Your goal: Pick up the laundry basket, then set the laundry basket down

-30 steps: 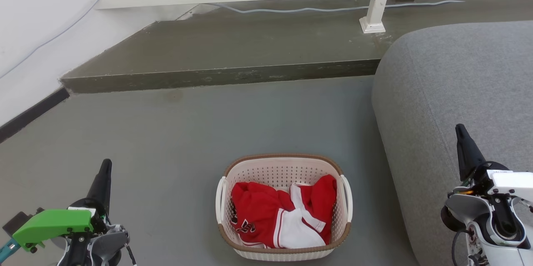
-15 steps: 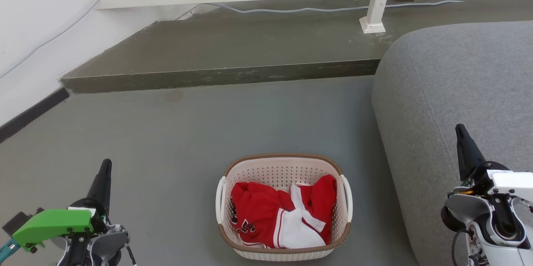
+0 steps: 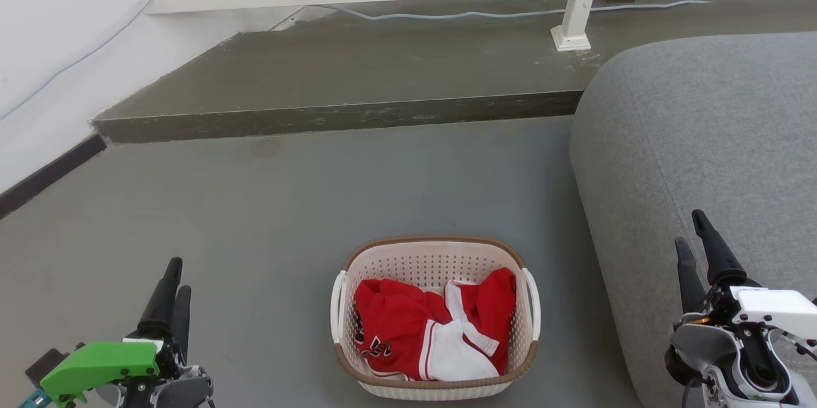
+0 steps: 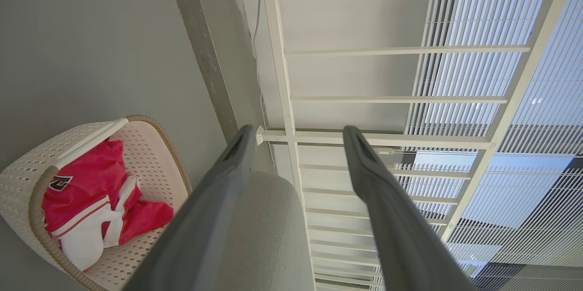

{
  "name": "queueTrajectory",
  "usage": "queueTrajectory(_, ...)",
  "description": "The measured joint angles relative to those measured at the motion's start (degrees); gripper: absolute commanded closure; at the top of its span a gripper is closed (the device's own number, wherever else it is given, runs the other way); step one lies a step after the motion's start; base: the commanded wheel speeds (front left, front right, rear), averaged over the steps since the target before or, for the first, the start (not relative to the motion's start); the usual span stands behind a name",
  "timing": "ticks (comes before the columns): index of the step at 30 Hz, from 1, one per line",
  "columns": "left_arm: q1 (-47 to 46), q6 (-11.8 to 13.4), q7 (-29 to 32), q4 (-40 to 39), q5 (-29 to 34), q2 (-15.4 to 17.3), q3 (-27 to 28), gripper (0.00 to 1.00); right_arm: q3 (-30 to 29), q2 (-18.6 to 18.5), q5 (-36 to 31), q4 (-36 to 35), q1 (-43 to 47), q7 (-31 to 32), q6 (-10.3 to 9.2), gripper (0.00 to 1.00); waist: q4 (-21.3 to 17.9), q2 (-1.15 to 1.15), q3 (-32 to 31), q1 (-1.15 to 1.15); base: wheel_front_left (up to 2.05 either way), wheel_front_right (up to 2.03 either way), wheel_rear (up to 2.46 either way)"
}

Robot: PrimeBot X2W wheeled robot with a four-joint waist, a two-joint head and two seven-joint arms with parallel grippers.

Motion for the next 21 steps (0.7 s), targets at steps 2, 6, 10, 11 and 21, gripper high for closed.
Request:
queueTrajectory(2,0.0,0.0,-0.29,-0.13,0.0,0.0,-0.09,0.0,0.15,0.0,-0.04,-0.21,0.0,-0.14,0.0,0.0,0.01,0.0,0.02,0.0,0.0,0.0,0.0)
queueTrajectory(6,-0.01,0.0,-0.82,-0.52,0.02,0.0,-0.41,0.0,0.52,-0.02,-0.08,-0.81,-0.01,-0.52,0.01,0.0,0.01,0.0,0.09,0.0,0.0,0.0,0.0)
queueTrajectory(10,-0.02,0.0,-1.63,-0.98,0.18,0.01,-0.9,0.0,1.12,-0.04,-0.36,-1.57,-0.04,-0.98,0.01,0.0,0.02,0.0,0.16,0.0,0.0,0.0,0.0)
queueTrajectory(11,-0.03,0.0,-1.89,-1.14,0.22,0.01,-1.05,0.0,1.29,-0.04,-0.6,-1.69,-0.06,-1.03,0.01,0.0,0.02,0.0,0.17,0.0,0.0,0.0,0.0)
queueTrajectory(21,-0.09,0.0,-3.54,-2.53,2.13,0.03,-2.4,0.0,2.86,-0.52,-2.44,-3.08,-0.18,-2.14,0.01,0.0,0.02,0.0,0.34,0.0,0.0,0.0,0.0)
